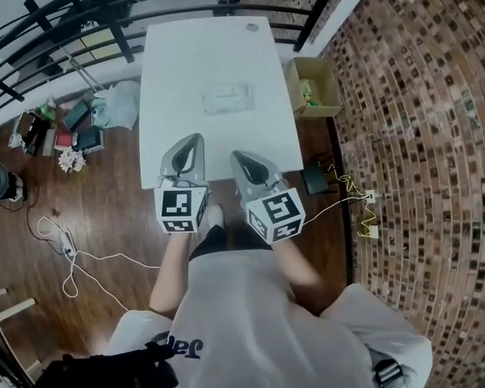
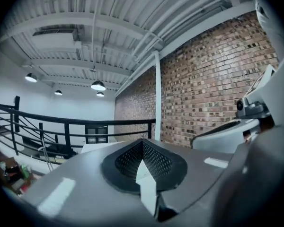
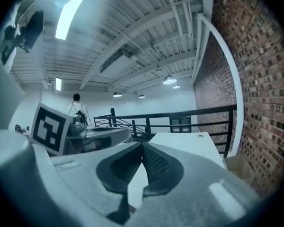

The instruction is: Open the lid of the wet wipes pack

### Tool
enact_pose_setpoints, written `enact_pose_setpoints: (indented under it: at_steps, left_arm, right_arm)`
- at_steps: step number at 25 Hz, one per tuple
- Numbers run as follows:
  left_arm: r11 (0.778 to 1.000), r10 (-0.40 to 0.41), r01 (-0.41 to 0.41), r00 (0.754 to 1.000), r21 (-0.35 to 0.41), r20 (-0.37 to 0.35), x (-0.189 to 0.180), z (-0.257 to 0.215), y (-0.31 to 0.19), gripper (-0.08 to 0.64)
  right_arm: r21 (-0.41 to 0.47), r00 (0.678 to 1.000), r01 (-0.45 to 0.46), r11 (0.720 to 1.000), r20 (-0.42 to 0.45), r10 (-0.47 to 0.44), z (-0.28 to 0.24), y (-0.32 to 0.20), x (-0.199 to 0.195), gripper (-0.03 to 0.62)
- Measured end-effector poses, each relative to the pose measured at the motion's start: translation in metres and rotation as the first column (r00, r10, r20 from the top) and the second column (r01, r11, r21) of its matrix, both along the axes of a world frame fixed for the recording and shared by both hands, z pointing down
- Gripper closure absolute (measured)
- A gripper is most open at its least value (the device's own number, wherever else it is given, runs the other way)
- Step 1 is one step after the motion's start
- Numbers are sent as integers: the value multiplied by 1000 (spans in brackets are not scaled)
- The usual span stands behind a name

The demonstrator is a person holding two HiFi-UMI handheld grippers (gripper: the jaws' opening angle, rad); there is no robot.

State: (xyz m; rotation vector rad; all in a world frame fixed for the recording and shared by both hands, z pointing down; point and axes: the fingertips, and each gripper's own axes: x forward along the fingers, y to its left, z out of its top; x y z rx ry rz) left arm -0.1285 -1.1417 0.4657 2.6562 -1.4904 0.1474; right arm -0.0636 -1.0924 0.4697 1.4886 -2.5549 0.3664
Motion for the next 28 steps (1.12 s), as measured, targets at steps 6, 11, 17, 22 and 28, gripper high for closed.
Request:
enact_pose_setpoints:
  at_steps: [6,11,17,22,28]
  left_arm:
    - [975,38,-25,998,-219,56,24,96,-73,543]
    - [933,49,-21,996,-360,69,40,172,-137,545]
    - [907,69,7,984,-422,166,59,241,-185,545]
    - [898,51,35,982,-439,183,60,264,-190,545]
    - [891,44,29,988,-454,151,59,267,-188,545]
  right_arm:
    - [-75,998,-31,997,-55,27,57,-73,21,600]
    - [-93,982,-16,996,-191,-2,107,-132,48,600]
    - [-124,946,45,991,-315,-82,162,-182,54,600]
    - [-125,846,153,980,-496,-195,198,-210,47,600]
    - [-133,666,311,941,-676,-316,231,-229,35,474]
